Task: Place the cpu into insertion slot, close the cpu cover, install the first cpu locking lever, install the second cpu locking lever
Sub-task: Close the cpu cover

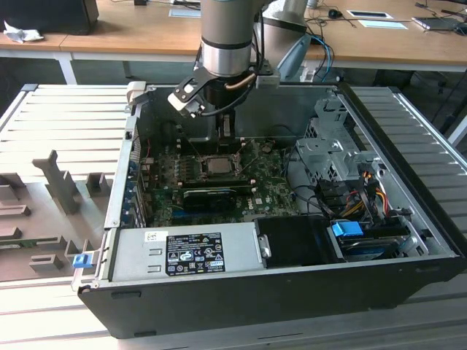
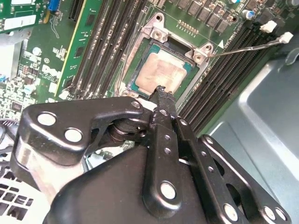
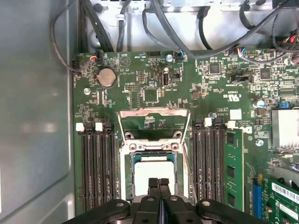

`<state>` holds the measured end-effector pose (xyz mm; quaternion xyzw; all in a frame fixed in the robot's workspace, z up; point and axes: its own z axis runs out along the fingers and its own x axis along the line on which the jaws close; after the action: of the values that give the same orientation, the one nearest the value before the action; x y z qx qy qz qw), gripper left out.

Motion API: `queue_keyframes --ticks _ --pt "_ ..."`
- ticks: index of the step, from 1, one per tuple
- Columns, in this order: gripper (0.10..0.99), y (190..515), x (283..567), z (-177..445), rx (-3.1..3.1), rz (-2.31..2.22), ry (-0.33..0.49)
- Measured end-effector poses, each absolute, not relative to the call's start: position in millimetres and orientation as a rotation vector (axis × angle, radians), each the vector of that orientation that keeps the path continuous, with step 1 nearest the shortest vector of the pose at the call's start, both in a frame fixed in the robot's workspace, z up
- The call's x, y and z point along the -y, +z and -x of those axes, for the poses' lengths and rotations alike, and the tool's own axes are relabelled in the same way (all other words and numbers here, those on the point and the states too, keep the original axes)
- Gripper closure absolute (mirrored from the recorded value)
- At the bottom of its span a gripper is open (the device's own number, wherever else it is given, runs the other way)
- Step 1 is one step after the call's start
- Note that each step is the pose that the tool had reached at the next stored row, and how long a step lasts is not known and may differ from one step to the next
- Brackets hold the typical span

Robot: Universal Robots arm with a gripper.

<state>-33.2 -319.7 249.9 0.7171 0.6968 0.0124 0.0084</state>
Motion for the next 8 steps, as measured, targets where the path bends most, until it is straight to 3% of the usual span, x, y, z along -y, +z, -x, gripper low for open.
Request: queue_keyframes --ticks 8 --pt "0.980 260.3 319.7 33.2 -2.177 -2.240 0.040"
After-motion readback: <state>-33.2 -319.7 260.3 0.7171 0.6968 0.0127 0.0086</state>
